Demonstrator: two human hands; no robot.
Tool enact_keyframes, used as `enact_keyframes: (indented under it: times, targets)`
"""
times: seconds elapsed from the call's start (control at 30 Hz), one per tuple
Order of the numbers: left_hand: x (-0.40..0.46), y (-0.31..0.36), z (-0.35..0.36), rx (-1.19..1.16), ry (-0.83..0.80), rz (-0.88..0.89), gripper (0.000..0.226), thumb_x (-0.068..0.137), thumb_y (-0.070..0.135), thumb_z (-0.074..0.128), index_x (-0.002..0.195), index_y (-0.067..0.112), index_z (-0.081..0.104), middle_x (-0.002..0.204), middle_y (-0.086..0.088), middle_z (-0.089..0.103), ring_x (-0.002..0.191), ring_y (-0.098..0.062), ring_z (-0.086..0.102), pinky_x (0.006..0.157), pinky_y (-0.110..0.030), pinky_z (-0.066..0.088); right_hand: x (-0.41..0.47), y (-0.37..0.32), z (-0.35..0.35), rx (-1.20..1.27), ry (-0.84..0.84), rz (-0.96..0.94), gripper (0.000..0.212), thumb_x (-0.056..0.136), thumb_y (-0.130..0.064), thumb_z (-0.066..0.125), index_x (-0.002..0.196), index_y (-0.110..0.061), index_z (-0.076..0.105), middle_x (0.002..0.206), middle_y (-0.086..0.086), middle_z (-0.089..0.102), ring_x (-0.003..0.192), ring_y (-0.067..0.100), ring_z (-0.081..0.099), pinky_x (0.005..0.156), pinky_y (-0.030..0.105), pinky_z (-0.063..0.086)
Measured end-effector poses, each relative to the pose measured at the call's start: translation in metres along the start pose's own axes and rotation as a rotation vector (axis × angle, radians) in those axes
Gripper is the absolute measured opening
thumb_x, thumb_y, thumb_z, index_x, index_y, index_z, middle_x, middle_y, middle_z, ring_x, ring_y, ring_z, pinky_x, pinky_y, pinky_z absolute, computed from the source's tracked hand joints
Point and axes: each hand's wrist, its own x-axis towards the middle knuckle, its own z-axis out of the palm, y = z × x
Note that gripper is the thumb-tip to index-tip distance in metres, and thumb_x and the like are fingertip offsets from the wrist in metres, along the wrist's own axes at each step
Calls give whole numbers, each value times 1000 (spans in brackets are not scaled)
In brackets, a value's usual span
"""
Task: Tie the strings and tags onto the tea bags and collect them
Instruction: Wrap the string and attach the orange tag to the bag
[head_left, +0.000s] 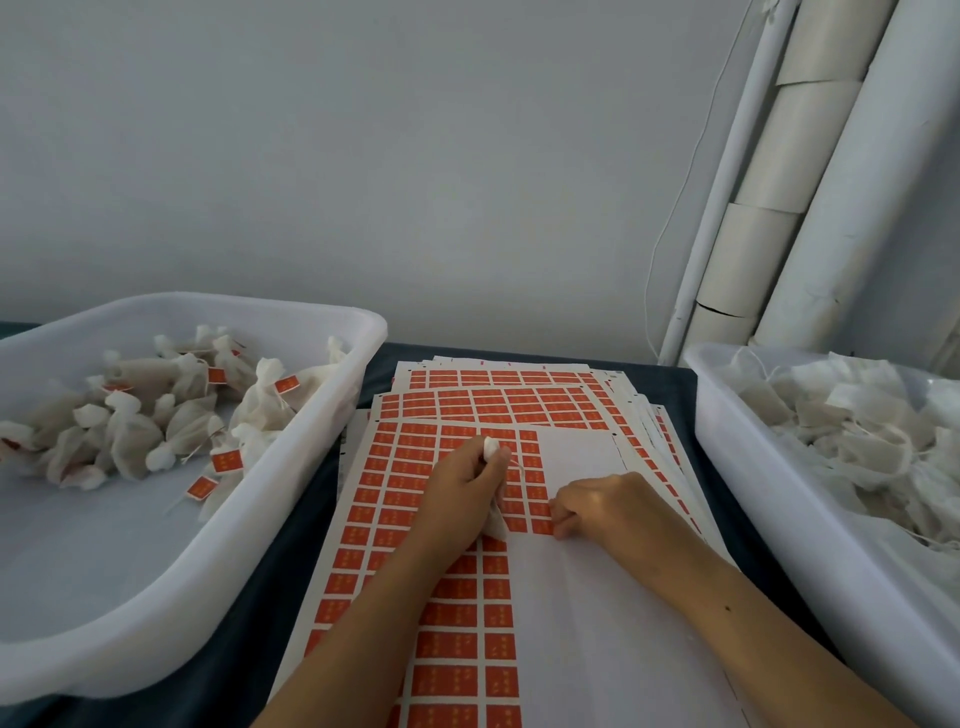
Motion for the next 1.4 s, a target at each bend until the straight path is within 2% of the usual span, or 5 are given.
enact_keyframes:
  times: [0.73,0.97,1.13,1.27,1.4]
  targets:
    - [2,2,-1,13,15,-18,30,98,32,43,72,20,52,63,4,56,55,-5,50,55,-12,42,-4,-1,7,-82,67,-104,39,94,-35,49,132,-28,48,134,-13,50,118,4,51,102,10,26]
    - [2,1,-1,3,14,-17,31,98,32,44,71,20,52,63,5,56,55,-6,51,56,-13,43,0,-8,5,-158,35,-134,37,96,-31,48,131,-23,45,134,-9,51,113,8,56,100,17,37]
    - [1,2,-1,-3,14,-10,31,98,32,43,71,20,52,64,4,56,55,-5,51,57,-14,44,4,-9,7,-176,53,-133,27,95,-27,52,121,-20,54,124,-5,59,102,12,62,95,19,43]
    - [0,3,-2,-15,8,-13,30,98,31,43,72,20,52,66,3,57,58,-6,53,59,-15,45,1,-10,8,-184,255,-176,34,58,-23,87,88,-15,72,84,-3,73,60,11,69,62,19,55]
    - [0,4,-2,-20,2,-33,28,98,32,44,75,19,54,71,0,60,62,-10,56,60,-16,47,1,-13,11,-83,391,-112,32,59,-23,85,86,-12,71,80,-1,74,52,12,67,54,13,50]
